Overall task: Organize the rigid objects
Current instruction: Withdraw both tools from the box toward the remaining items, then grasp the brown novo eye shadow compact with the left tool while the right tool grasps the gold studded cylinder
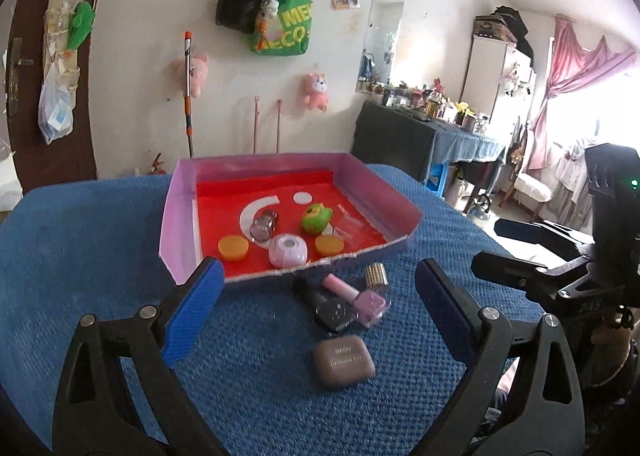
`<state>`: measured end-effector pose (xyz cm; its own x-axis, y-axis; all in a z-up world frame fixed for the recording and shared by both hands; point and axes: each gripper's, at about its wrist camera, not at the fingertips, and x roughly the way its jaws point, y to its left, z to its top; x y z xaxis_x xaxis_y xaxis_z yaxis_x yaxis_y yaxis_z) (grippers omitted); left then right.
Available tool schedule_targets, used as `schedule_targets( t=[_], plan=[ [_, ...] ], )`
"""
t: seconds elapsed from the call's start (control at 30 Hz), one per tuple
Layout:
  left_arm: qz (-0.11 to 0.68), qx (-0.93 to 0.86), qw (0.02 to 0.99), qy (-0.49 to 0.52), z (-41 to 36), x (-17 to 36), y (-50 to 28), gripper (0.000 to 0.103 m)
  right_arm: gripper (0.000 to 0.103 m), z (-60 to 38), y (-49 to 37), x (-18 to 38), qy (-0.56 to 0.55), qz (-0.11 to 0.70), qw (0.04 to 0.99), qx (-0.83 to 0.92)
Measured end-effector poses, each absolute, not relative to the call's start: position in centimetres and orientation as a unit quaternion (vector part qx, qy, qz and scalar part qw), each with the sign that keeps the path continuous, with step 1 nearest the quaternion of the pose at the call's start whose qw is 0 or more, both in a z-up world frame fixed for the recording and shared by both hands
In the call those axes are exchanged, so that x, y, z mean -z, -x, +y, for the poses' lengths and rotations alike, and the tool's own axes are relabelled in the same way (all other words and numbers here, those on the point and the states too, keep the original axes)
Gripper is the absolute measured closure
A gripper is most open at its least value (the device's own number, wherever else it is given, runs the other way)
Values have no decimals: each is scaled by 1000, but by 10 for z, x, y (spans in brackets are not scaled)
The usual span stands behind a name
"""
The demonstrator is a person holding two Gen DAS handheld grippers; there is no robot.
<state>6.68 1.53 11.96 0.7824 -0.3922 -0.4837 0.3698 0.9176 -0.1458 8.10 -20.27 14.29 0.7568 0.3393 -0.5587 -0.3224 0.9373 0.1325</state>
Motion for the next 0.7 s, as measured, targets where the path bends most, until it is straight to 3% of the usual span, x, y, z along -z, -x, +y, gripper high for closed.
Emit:
schedule_targets(
  t=[0.7],
  plan=[
    [344, 172, 923, 20, 1, -54, -73, 5, 0, -209, -80, -74, -26, 344, 927, -148]
  ],
)
